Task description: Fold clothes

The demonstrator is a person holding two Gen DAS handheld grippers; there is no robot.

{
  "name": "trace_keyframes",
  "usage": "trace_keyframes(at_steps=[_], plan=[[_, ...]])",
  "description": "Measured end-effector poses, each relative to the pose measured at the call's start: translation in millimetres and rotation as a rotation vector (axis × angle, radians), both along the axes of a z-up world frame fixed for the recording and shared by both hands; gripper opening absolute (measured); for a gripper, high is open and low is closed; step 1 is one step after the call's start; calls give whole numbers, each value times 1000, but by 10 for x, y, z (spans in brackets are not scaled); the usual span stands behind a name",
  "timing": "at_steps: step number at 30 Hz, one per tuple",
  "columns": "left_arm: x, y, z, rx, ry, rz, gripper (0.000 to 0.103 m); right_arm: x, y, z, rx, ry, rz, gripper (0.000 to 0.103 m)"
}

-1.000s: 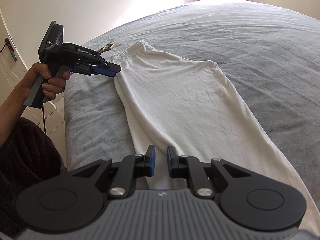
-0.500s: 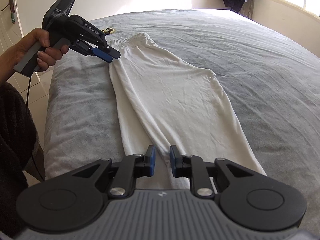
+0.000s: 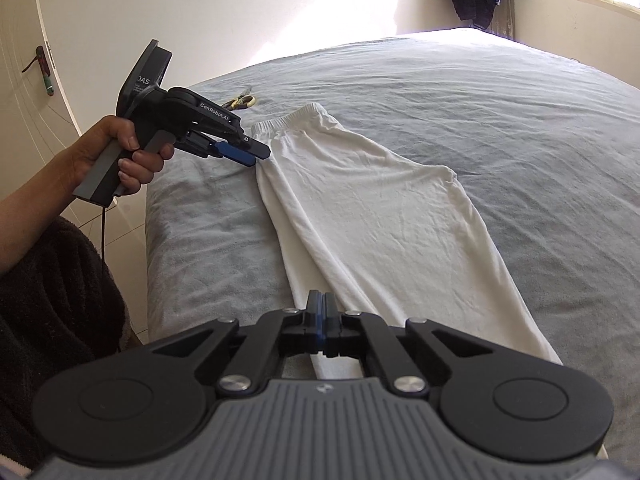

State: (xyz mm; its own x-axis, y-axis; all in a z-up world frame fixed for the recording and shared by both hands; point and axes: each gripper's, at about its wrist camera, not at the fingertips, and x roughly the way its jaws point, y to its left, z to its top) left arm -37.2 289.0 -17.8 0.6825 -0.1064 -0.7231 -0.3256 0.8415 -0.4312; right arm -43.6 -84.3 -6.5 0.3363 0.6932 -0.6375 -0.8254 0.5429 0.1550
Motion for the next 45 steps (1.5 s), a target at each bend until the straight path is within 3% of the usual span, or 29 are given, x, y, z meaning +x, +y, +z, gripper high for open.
trace_keyframes(at_steps=[3,8,17,25,32,37,45], plan=[[2,12,6,-14,-2,20,31,-36,97,-37,-28,-58,-26,15],[20,-43,56,-86,-18,-10,31,-30,339,-79,-53,-102,-31,15],[2,-510,-3,-213,15,-243,31,-19,898,-181,-127,-165,21,15],[59,-662,-163,-257,71,-255,31,17,1124,-235,-200,-217,46,21],[96,-664,-223,-256,87,-240,31,151,1097,-225,-182,-148,22,20],[102,-647,-206,-264,84,-240,34,282,974,-204,-110,-33,-26,4],[48,-546,-191,-279,63,-190,37,324,809,-102,19,120,-44,3]])
